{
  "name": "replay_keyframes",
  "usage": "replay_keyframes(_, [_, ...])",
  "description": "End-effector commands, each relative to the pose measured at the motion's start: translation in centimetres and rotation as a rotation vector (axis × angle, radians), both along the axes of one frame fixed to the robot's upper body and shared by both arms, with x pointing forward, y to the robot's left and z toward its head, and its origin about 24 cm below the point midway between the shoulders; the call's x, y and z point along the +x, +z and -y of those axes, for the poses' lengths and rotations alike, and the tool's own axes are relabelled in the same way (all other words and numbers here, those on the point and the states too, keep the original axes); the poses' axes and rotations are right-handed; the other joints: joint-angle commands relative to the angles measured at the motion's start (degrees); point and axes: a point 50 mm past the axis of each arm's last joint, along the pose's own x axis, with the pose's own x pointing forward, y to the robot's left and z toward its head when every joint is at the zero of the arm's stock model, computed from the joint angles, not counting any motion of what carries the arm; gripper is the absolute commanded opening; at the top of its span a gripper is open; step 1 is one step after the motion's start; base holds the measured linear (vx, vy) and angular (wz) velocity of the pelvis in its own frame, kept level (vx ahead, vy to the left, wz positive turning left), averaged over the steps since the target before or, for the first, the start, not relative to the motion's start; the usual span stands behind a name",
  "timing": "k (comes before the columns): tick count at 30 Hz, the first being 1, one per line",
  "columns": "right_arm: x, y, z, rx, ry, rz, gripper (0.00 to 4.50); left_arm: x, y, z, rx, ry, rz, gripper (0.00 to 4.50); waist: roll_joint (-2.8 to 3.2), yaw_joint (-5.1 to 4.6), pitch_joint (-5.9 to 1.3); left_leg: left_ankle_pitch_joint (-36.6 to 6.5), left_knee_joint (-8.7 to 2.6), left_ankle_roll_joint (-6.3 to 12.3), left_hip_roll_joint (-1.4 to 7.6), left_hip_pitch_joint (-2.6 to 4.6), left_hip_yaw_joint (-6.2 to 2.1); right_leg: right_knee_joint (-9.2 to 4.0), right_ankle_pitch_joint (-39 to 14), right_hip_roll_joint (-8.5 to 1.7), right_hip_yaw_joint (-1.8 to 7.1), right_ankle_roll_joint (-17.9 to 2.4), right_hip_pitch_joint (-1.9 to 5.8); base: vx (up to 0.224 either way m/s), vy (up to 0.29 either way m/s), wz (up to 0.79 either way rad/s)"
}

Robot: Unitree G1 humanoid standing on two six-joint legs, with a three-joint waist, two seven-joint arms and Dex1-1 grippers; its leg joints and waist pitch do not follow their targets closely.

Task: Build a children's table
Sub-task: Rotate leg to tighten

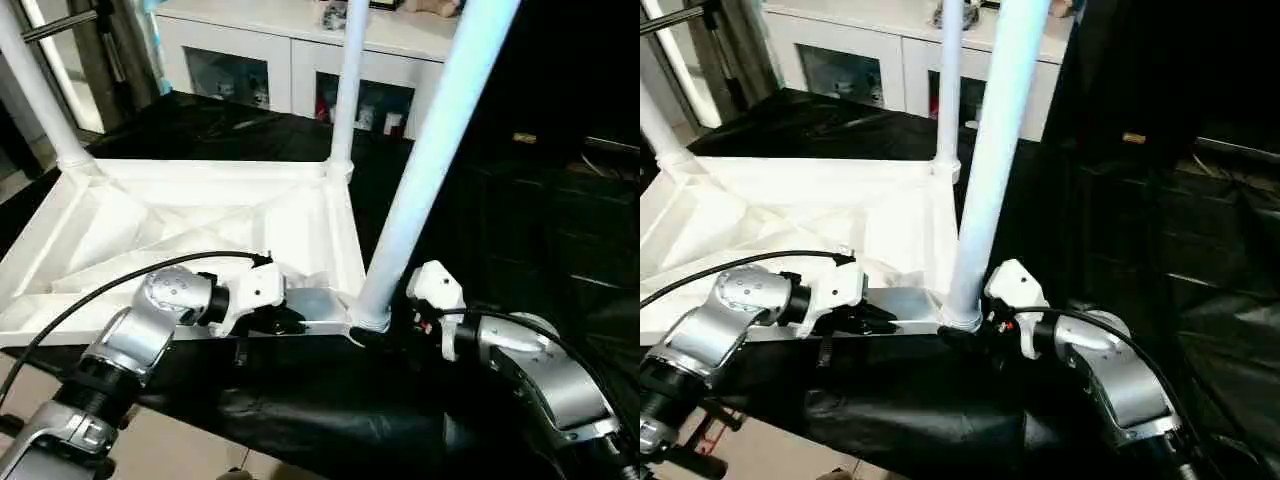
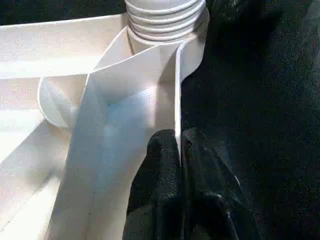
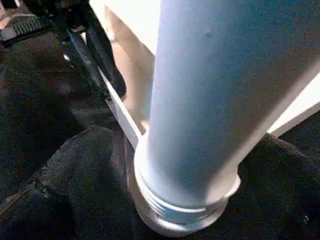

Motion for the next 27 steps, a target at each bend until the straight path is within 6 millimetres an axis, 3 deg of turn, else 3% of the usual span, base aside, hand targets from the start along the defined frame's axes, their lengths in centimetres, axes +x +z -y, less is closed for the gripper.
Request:
replay_keyframes(1, [0.6,0.1,-0.2,0.003,-0.016,0.012,4.19,0.5,0.1,-0.3,0.000,0.040,0.010,0.00,0.02,0.29,-3.10,-14.8,-4.60,-0.54,1.82,0.41,-0.47,-4.59,-12.5,-3.51,2.31,-10.6,2.40,0.000,0.000,0.00])
replay_keyframes(19, [1.7,-0.8,-0.9,-0.007,-0.046,0.005,2.77,1.0,0.0,-0.5,0.015,0.076,0.002,0.00,-0.07,0.24,-3.03,-15.1,-4.72,-0.91,1.81,0.44,-0.50,-4.64,-13.7,-3.54,2.34,-10.2,2.37,0.000,0.000,0.00])
replay_keyframes(23, [2.5,-1.5,-0.8,0.003,-0.201,0.002,2.71,2.0,0.0,-0.2,0.014,0.184,0.035,0.00,-0.08,-0.02,-2.86,-16.6,-4.86,-1.74,1.72,0.59,-0.53,-5.02,-17.0,-3.61,2.35,-9.6,2.14,0.000,0.000,0.00])
replay_keyframes(27, [2.9,-3.0,-2.1,0.021,-0.386,-0.034,2.69,3.8,0.3,1.6,-0.035,0.352,0.086,0.00,-0.06,-0.17,-2.86,-17.1,-4.95,-2.59,1.64,0.71,-0.61,-5.17,-17.7,-3.52,2.37,-9.3,1.96,0.000,0.000,0.00])
